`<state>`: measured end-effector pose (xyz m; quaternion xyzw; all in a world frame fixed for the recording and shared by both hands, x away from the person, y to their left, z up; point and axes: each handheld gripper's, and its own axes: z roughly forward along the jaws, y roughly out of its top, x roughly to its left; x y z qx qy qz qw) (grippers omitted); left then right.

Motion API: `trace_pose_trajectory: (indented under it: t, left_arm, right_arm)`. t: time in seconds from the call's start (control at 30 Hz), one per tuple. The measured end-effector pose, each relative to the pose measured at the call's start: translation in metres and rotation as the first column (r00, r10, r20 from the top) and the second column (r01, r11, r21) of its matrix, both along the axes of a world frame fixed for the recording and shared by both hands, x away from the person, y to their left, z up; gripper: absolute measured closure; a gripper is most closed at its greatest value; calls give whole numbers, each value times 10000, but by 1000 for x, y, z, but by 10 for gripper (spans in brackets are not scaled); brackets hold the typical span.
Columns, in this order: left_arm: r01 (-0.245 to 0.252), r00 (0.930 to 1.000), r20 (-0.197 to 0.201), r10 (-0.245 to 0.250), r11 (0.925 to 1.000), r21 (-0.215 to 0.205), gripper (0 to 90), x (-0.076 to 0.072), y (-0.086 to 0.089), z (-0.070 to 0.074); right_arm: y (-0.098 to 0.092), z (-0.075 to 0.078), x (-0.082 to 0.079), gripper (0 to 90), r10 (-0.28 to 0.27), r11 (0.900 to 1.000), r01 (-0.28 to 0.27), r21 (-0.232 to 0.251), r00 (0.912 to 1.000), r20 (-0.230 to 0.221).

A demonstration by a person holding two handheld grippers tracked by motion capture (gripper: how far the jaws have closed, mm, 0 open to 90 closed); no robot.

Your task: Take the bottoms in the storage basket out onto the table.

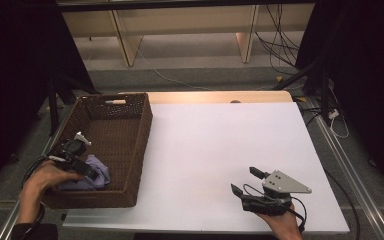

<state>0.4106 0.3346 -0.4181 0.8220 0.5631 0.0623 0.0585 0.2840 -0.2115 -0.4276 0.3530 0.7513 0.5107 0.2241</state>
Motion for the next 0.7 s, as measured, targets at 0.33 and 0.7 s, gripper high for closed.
trace_pose_trajectory:
  t: [0.33, 0.7]
  left_arm:
    - [-221, 9995, -224, 234, 9981, 573, 54, 4, 2, -7]
    - [-28, 9967, -810, 96, 9965, 837, 100, 8, 1, -17]
  right_arm:
    - [1, -1, 0, 220, 1, 10000, 0, -37, 10000, 46]
    - [1, -2, 1, 222, 35, 10000, -35, -72, 10000, -61]
